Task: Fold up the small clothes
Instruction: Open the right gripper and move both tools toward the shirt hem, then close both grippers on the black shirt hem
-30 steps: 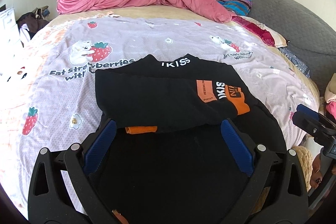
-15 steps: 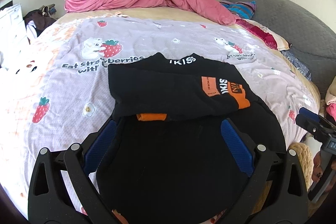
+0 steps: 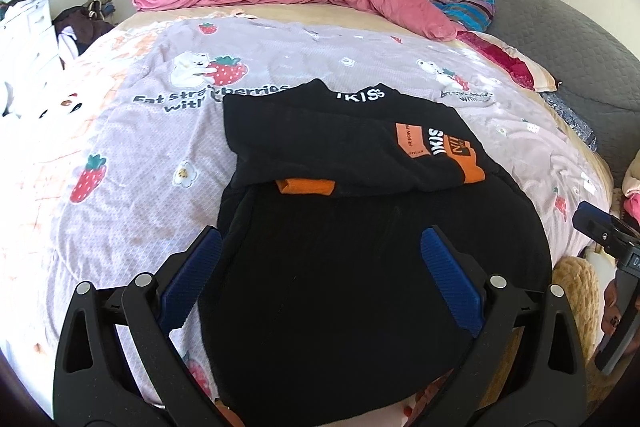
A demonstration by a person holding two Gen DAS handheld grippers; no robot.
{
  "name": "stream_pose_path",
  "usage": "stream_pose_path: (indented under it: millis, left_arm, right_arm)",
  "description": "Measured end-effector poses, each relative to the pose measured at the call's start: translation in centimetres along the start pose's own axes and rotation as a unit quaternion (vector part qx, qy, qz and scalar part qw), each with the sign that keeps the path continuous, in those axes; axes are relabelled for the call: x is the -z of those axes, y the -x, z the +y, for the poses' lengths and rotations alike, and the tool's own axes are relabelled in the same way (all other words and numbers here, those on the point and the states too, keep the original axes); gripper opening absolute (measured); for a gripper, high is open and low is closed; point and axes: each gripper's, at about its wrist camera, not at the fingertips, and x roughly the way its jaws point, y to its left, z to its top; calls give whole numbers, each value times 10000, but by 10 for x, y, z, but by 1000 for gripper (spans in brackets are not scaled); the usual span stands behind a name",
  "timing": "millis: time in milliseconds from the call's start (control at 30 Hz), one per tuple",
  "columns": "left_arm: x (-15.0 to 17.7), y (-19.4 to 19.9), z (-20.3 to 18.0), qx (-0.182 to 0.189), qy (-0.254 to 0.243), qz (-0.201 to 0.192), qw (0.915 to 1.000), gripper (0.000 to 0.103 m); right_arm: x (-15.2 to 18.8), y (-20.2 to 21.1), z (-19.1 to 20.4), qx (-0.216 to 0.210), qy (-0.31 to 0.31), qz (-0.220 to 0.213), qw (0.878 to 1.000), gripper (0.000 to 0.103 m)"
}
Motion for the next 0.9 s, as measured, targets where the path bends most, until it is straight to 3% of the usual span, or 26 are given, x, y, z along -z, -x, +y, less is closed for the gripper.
stream_pose_path:
  millis: [267, 600, 900]
  left_arm:
    - [19, 6, 13, -123, 118, 95, 9998, 94]
    - [55, 5, 37, -334, 283, 428, 9981, 94]
    - [81, 4, 49, -430, 227, 740, 9961, 94]
  right_arm:
    - [23, 3, -5, 43, 206, 216, 9995, 99]
    - [56, -5, -42, 156, -150, 607, 9979, 99]
    - [73, -10, -49, 155, -145, 916, 9956, 99]
